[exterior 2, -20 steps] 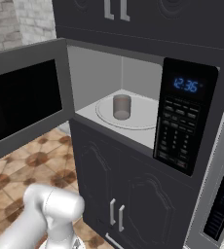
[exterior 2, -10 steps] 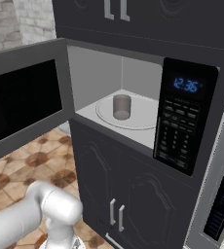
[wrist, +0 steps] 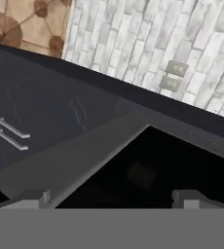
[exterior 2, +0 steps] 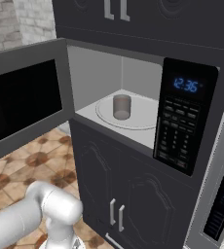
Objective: Place the microwavable item in the microwave. Then, close the microwave door and press the start button.
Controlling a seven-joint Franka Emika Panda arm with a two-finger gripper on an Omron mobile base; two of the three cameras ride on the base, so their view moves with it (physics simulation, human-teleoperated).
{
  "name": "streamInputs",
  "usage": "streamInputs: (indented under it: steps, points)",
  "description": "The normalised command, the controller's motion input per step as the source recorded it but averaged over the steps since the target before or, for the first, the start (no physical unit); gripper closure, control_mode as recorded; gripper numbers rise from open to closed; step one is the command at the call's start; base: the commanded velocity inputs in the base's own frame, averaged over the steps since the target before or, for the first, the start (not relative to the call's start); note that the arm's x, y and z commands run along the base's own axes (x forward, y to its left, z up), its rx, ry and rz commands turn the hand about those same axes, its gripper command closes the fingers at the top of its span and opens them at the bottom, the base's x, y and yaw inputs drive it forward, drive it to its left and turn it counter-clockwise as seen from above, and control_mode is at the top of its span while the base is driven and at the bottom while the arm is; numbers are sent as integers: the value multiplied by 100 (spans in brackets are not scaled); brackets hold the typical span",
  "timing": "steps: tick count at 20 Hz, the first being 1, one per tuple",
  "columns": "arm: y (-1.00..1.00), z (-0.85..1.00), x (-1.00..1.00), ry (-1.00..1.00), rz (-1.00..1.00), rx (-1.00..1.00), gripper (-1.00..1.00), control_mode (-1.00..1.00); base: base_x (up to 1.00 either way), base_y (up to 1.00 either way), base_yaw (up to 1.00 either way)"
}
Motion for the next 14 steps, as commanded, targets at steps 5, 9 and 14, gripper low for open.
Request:
streamInputs:
  steps: [5, 9, 14]
  points:
    - [-100, 1, -30, -14, -8, 1, -100, -100, 0, 0, 0]
    - [-100, 2, -20, -10, -7, 5, -100, -100, 0, 0, 0]
    - [-100, 16, -4, -7, -4, 7, -100, -100, 0, 0, 0]
